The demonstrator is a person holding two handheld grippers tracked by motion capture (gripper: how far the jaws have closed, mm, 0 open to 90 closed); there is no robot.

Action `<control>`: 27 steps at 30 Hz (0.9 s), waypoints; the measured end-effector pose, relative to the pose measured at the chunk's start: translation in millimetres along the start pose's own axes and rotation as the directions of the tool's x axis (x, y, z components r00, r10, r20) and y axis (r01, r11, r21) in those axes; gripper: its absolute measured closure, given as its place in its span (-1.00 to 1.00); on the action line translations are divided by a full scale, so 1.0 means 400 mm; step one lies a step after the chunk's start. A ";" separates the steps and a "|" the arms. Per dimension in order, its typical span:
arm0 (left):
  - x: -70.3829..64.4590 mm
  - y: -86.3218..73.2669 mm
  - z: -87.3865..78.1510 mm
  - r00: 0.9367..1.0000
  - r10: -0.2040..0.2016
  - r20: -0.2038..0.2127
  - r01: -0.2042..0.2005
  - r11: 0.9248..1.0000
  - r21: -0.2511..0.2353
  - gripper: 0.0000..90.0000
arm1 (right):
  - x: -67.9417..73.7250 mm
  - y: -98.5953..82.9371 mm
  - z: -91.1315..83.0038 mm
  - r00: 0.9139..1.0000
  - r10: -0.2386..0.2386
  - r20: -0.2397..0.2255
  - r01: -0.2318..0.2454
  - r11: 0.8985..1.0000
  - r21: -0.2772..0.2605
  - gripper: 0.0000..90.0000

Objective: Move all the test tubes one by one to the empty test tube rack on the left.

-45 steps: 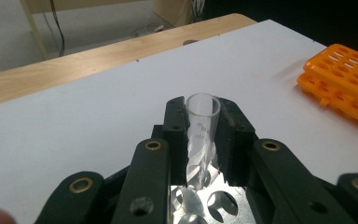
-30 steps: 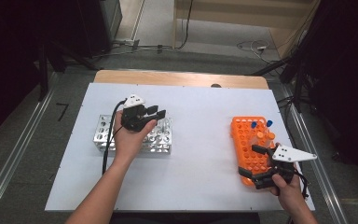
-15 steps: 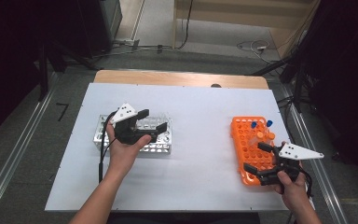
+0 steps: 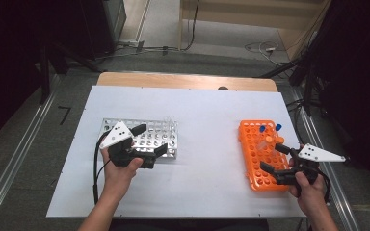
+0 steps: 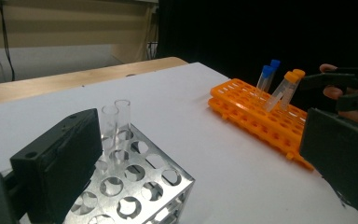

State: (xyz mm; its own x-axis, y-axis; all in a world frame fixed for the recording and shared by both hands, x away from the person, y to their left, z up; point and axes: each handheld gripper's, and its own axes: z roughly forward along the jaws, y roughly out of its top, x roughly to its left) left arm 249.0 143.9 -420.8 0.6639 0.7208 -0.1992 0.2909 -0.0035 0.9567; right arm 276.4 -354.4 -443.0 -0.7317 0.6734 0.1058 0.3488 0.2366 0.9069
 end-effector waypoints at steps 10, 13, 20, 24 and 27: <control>0.002 -0.026 -0.013 1.000 -0.015 -0.018 0.016 1.000 0.007 -1.00 | -0.047 -0.011 -0.031 0.998 0.041 0.043 -0.040 0.999 -0.020 -0.90; 0.004 -0.030 -0.011 1.000 -0.022 -0.020 0.022 1.000 0.010 -1.00 | -0.064 -0.017 -0.033 0.996 0.067 0.064 -0.065 0.998 -0.020 -0.85; 0.011 -0.032 -0.012 0.999 -0.026 -0.021 0.027 1.000 0.007 -1.00 | -0.093 -0.029 -0.008 0.985 0.099 0.142 -0.104 0.994 0.029 -0.59; 0.015 -0.035 -0.012 0.999 -0.031 -0.026 0.032 0.999 0.013 -1.00 | -0.110 -0.038 0.012 0.981 0.106 0.162 -0.116 0.992 0.055 -0.31; 0.016 -0.036 -0.011 0.999 -0.034 -0.029 0.034 0.999 0.016 -1.00 | -0.121 -0.044 0.022 0.976 0.093 0.195 -0.108 0.992 0.071 -0.12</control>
State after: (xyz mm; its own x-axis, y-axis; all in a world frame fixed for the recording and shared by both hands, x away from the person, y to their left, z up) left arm 245.7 151.7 -435.0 0.6337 0.7401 -0.2253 0.3243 0.0102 0.9459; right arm 310.9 -385.1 -467.8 -0.5680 0.8159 0.1078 0.4670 0.2116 0.8586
